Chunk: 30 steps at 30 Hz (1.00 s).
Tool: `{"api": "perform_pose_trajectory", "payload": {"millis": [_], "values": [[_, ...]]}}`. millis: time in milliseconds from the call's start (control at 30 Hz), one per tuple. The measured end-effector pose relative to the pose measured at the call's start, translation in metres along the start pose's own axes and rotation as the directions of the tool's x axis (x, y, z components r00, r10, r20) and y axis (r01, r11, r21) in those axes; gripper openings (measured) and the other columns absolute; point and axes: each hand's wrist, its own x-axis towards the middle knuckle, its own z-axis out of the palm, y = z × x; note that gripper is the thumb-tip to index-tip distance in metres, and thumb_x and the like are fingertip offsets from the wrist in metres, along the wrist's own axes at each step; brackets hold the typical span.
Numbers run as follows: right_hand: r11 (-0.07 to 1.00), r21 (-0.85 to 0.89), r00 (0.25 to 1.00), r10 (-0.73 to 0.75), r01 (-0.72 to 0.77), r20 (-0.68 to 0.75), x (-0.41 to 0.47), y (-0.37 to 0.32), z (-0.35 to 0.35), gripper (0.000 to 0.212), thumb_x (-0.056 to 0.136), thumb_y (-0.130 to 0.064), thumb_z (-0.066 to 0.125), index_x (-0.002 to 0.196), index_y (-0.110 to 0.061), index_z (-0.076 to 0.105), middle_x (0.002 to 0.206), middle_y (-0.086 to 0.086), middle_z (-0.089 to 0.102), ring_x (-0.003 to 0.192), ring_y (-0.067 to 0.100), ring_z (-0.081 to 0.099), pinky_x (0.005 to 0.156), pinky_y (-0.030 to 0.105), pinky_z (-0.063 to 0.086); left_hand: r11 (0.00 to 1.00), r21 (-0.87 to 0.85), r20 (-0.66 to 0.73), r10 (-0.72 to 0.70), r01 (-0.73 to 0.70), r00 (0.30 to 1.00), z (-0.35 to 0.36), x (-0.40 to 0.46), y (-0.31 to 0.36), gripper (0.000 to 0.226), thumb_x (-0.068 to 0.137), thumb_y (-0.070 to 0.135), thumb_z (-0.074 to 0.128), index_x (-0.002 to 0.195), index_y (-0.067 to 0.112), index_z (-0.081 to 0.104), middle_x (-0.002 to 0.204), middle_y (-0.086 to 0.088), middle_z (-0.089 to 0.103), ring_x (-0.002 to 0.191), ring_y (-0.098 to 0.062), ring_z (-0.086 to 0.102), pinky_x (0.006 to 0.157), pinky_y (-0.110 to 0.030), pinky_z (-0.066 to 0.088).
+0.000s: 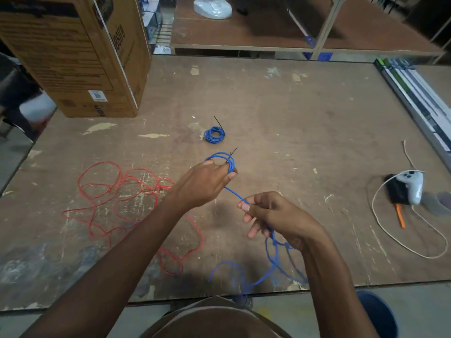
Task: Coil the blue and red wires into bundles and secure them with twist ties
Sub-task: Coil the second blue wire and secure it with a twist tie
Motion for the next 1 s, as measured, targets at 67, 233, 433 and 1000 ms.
{"api": "perform_pose_trajectory", "payload": {"millis": [67,233,433,1000], "values": [[1.000,-0.014,0.999,-0.013,0.013,-0.053,-0.001,0.000,-0.005,0.018,0.112,-0.013,0.056,0.111,-0.004,0.071,0.067,-0.003,0.061,0.045,0.013,0.066,0.039,0.018,0.038,0.995,-0.022,0.037,-0.100,0.100,0.994,-0.001,-0.005,-0.010,0.059,0.110,0.058,0.023,0.103,0.020,0.067,0.074,-0.002,0.059,0.075,-0.028,0.057,0.066,-0.039,0.051],[0.974,-0.105,0.897,-0.227,0.202,-0.379,0.011,0.001,-0.001,0.026,0.114,-0.024,0.054,0.100,-0.016,0.074,0.050,-0.011,0.046,0.039,0.019,0.058,0.044,0.025,0.039,0.958,-0.252,0.181,-0.091,0.136,0.979,0.001,-0.030,0.015,0.056,0.110,0.054,0.024,0.096,0.024,0.069,0.084,0.010,0.062,0.082,-0.016,0.060,0.080,-0.042,0.049],[0.899,-0.311,0.724,-0.434,0.309,-0.536,0.014,-0.002,0.004,0.018,0.107,-0.036,0.067,0.093,-0.029,0.075,0.072,0.005,0.063,0.042,0.032,0.057,0.044,0.023,0.042,0.834,-0.537,0.160,-0.047,0.127,0.986,-0.029,-0.045,0.064,0.039,0.116,0.031,0.037,0.088,0.023,0.064,0.074,0.016,0.051,0.062,-0.011,0.049,0.066,-0.029,0.041],[0.930,-0.098,0.929,-0.362,0.354,-0.075,0.021,0.027,0.047,0.034,0.113,-0.027,0.047,0.105,0.003,0.062,0.087,0.011,0.079,0.081,0.031,0.080,0.084,0.045,0.061,0.160,-0.984,0.039,-0.246,0.081,0.968,-0.058,0.002,0.096,0.043,0.115,0.025,0.032,0.126,0.011,0.071,0.067,0.004,0.031,0.052,-0.010,0.026,0.049,-0.023,0.029]]}}
